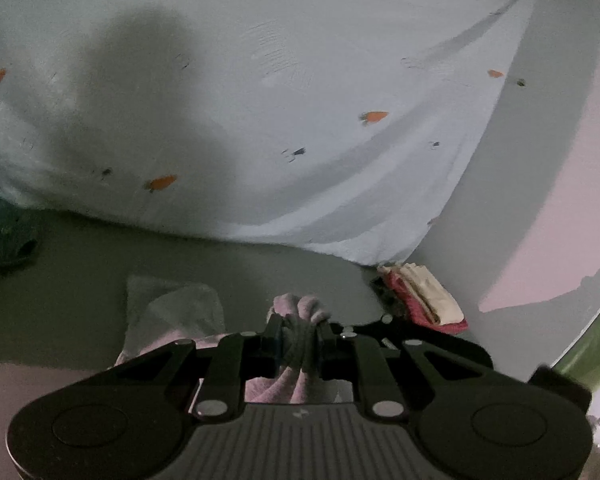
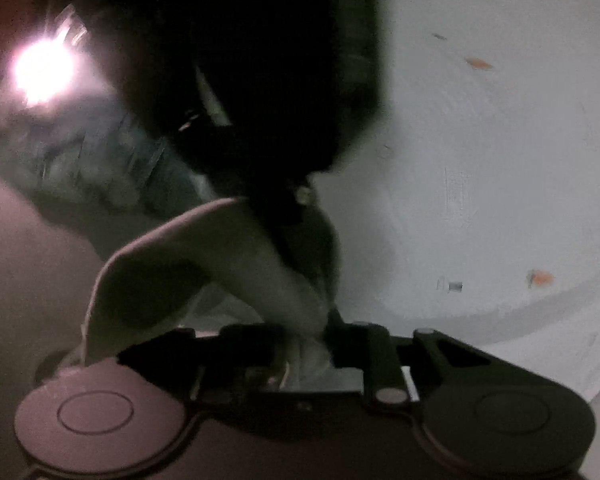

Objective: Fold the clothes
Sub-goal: 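Lower the hoodie onto the table center with both grippers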

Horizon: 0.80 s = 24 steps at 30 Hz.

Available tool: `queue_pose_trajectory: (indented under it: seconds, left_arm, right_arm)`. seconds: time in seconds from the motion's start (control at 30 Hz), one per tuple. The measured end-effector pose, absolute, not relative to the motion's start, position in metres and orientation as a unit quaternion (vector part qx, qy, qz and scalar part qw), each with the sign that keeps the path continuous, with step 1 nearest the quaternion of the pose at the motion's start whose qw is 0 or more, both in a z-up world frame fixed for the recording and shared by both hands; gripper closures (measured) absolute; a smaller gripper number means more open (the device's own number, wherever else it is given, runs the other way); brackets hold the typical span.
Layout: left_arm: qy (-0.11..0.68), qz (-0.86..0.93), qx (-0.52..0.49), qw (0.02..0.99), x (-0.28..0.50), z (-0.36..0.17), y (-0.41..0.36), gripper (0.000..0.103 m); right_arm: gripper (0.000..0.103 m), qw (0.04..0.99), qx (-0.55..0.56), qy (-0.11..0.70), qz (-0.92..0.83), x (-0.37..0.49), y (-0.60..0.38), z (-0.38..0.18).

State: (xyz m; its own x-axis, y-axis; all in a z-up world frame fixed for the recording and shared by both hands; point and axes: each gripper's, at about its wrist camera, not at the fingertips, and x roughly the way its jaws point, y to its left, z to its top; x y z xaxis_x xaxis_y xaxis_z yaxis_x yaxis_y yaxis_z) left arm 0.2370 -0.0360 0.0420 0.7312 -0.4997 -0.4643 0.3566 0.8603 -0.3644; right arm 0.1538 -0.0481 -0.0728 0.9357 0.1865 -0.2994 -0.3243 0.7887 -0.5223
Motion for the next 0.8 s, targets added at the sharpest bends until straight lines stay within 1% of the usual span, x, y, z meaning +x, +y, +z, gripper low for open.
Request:
queue_pose_trajectory:
  seconds: [0.07, 0.13, 0.2, 0.23, 0.27, 0.3, 0.4, 0.47, 0.5, 0.57, 0.67, 0.73, 0.8]
  left_arm:
    - [0.271, -0.228, -0.121, 0.928, 0.23, 0.053, -0.058, 0.085]
    - [0.265, -0.218, -0.133, 0.93, 0.221, 0.063, -0.073, 0.079]
    - [0.262, -0.22, -0.157, 0.926, 0.214, 0.064, -0.088, 0.065]
    - [0.262, -0.218, -0.164, 0.926, 0.211, 0.064, -0.096, 0.06]
    - [0.263, -0.214, -0.164, 0.926, 0.208, 0.061, -0.105, 0.052]
    - [0.267, -0.202, -0.155, 0.929, 0.206, 0.059, -0.117, 0.049]
    - [0.296, -0.146, -0.094, 0.939, 0.197, 0.045, -0.149, 0.049]
    - [0.318, -0.117, -0.058, 0.939, 0.191, 0.032, -0.166, 0.047]
    - [0.329, -0.103, -0.046, 0.937, 0.187, 0.025, -0.171, 0.045]
    - [0.355, -0.072, -0.034, 0.931, 0.18, 0.01, -0.175, 0.044]
    - [0.393, -0.035, -0.05, 0.917, 0.18, -0.006, -0.173, 0.044]
    - [0.406, -0.025, -0.072, 0.911, 0.179, -0.009, -0.163, 0.044]
    - [0.411, -0.012, -0.086, 0.907, 0.186, -0.007, -0.156, 0.042]
  right_arm:
    - [0.085, 0.956, -0.233, 0.122, 0.132, 0.153, -0.076, -0.062]
    - [0.086, 0.966, -0.179, 0.13, 0.135, 0.156, -0.115, -0.051]
    - [0.086, 0.973, -0.138, 0.135, 0.123, 0.163, -0.159, -0.045]
    - [0.086, 0.976, -0.123, 0.139, 0.112, 0.167, -0.179, -0.048]
    - [0.086, 0.978, -0.106, 0.147, 0.099, 0.173, -0.202, -0.053]
    - [0.085, 0.979, -0.082, 0.165, 0.083, 0.18, -0.23, -0.062]
    - [0.084, 0.971, -0.006, 0.231, 0.057, 0.192, -0.3, -0.092]
    - [0.081, 0.96, 0.011, 0.274, 0.057, 0.204, -0.317, -0.108]
    - [0.074, 0.956, -0.007, 0.289, 0.055, 0.201, -0.322, -0.12]
    - [0.065, 0.948, -0.046, 0.311, 0.055, 0.194, -0.329, -0.142]
    - [0.06, 0.938, -0.123, 0.316, 0.077, 0.191, -0.306, -0.15]
    - [0.055, 0.932, -0.196, 0.291, 0.095, 0.183, -0.288, -0.144]
    - [0.039, 0.921, -0.265, 0.257, 0.124, 0.172, -0.274, -0.138]
